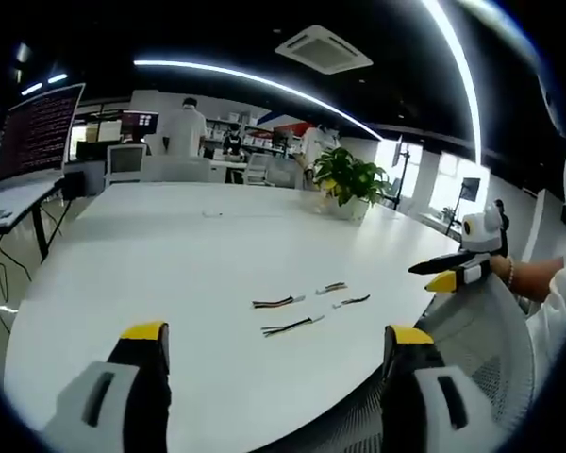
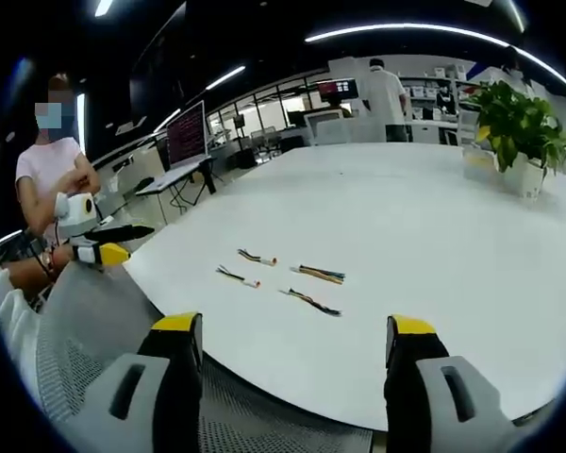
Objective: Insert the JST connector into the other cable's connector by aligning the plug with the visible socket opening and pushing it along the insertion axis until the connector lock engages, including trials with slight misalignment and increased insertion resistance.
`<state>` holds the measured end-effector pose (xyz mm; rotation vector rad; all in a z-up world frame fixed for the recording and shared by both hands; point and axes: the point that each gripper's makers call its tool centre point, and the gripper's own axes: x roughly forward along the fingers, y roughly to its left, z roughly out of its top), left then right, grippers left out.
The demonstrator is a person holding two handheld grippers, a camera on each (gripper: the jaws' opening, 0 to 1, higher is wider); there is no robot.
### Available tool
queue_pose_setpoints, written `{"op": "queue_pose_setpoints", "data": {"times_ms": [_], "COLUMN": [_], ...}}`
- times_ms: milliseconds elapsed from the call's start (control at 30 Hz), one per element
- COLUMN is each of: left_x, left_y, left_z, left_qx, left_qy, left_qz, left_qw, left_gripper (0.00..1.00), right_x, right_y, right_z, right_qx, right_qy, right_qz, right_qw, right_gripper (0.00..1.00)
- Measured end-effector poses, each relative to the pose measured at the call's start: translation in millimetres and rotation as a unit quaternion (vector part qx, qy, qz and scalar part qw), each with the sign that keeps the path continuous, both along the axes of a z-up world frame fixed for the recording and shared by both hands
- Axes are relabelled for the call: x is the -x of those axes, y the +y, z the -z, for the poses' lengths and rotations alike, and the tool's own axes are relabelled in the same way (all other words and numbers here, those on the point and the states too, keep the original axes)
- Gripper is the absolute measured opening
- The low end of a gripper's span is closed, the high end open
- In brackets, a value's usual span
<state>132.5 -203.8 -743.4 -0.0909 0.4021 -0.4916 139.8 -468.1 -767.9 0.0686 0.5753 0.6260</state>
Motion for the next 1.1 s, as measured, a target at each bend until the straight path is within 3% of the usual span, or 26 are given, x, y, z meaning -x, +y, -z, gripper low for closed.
{"op": "queue_pose_setpoints", "data": {"times_ms": [533,1100], "left_x": [2.1,2.4], "left_y": [-0.5,1.0], "left_z": [5.0,4.5], "left_qx": [-0.006,-0.002], "left_qy": [0.013,0.014], "left_qz": [0.005,-0.001], "left_qw": [0.9999,0.9999], "left_gripper": [0.92,0.88], "right_x": [3.0,2.5], "right_y": [1.0,0.8], "right_z": [4.3,0.8], "right_qx": [0.005,-0.005], "right_qy": [0.012,0.005], "right_qz": [-0.008,-0.005], "right_qw": [0.9999,1.0000], "right_gripper": [0.77,0.74]}}
